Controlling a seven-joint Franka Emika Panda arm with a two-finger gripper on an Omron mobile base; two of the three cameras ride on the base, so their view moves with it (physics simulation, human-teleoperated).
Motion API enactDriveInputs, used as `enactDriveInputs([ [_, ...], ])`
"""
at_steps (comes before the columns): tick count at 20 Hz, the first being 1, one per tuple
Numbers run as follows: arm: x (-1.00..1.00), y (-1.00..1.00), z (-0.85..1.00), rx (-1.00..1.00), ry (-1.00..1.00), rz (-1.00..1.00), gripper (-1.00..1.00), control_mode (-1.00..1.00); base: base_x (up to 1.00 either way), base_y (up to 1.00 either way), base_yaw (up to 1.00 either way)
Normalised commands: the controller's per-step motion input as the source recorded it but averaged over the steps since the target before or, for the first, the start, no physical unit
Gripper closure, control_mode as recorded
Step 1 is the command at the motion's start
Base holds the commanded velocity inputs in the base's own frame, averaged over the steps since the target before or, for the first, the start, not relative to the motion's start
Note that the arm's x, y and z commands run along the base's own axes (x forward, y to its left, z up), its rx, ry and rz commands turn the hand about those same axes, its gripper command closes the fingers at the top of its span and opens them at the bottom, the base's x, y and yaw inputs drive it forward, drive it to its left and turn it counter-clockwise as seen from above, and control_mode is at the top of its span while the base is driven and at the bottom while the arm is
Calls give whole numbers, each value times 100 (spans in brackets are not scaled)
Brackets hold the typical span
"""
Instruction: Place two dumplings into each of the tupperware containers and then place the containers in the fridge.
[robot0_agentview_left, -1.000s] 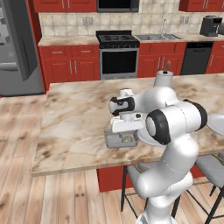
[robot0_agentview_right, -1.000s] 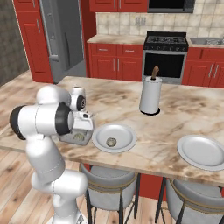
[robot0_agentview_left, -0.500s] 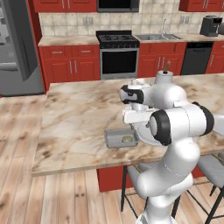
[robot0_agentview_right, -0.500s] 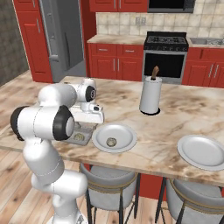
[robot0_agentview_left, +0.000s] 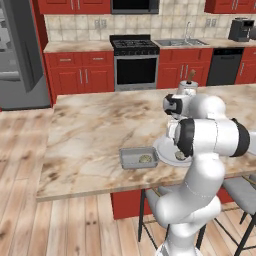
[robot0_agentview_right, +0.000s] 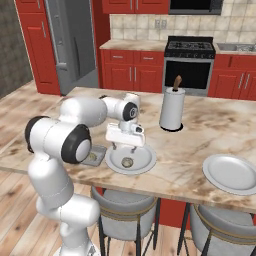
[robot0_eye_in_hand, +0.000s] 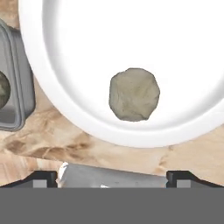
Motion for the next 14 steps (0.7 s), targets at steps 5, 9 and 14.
enactDriveInputs([
  [5,1,-32,-53,2,-16,0,-100,-100,0,0,0],
  [9,1,0,-49,0,-18,0,-100,-100,0,0,0],
  [14,12,3,-34,0,-6,0,-100,-100,0,0,0],
])
